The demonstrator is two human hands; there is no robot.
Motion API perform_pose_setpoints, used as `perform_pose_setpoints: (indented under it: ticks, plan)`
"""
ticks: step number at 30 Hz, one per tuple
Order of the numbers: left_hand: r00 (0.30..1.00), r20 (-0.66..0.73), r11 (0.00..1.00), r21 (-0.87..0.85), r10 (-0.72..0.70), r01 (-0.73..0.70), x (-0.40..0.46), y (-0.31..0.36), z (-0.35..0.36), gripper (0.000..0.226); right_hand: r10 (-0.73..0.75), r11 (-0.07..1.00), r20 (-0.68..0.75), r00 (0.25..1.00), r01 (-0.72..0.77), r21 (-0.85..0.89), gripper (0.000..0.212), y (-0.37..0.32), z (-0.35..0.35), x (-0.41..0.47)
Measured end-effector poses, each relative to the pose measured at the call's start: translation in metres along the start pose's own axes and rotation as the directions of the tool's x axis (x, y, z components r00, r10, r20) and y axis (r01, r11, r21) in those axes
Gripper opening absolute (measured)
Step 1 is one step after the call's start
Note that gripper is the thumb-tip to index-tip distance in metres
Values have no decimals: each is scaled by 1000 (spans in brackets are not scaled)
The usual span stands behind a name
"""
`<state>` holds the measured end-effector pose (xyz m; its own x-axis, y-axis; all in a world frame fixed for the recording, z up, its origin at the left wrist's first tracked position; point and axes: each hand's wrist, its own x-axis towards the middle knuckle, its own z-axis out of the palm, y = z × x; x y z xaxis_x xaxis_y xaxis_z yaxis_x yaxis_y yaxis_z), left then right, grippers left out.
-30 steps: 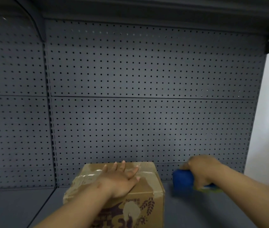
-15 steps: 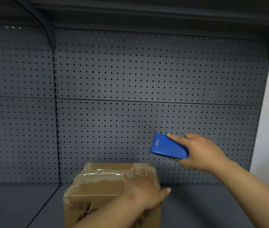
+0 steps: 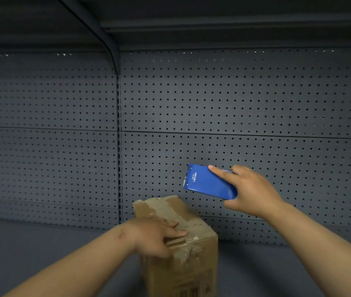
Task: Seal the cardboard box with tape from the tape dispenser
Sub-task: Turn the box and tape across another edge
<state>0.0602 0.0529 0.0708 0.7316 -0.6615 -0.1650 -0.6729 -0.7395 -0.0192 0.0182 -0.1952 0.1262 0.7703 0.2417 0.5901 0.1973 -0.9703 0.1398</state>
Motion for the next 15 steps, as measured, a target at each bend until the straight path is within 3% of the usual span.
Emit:
perform_pose_setpoints:
  ticks: [5, 8, 10, 12, 13, 15]
  plan:
    - [999, 32, 987, -157, -37, 42, -23, -54, 7, 64, -75, 996, -69, 995, 78, 48, 87, -18, 8, 12]
    - [998, 12, 885, -463, -56, 55, -34, -75, 8, 49, -124, 987, -112, 986, 134, 84, 93, -29, 14, 18]
    - [987, -107, 676, -737, -116, -1, -39, -75, 1, 40, -163, 981, -132, 978, 175, 83, 97, -38, 17, 24]
    - [953, -229, 339, -929, -201, -151, -39, -72, -9, 53, -192, 974, -151, 970, 207, 88, 97, -48, 18, 29]
    - [939, -255, 165, -961, -231, -220, -38, -70, -13, 56, -201, 971, -164, 966, 219, 98, 96, -53, 19, 32]
    - [925, -276, -43, -954, -260, -296, -34, -68, -21, 56, -222, 962, -186, 957, 246, 120, 93, -62, 18, 36]
